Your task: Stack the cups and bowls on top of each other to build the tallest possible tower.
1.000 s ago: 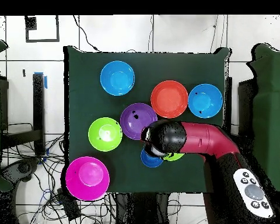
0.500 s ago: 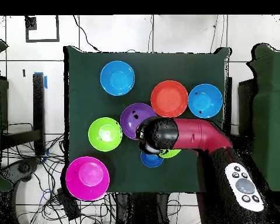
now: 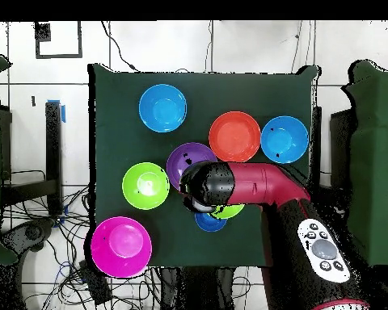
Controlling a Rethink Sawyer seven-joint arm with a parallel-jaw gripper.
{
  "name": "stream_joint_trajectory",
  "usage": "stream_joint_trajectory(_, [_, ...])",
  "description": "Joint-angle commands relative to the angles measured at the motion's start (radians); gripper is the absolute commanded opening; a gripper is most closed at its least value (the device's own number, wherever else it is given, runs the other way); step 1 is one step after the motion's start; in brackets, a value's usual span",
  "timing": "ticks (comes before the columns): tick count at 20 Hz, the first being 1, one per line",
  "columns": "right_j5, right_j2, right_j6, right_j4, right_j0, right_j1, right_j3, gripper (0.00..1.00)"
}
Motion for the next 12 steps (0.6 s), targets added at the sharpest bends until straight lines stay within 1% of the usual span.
stream_joint_trajectory(1, [0.02,-0.035,0.06,-0.015,0.026,0.048,-0.031,0.0])
stream_joint_trajectory(12, [0.003,-0.046,0.057,-0.028,0.043,0.057,-0.019,0.0])
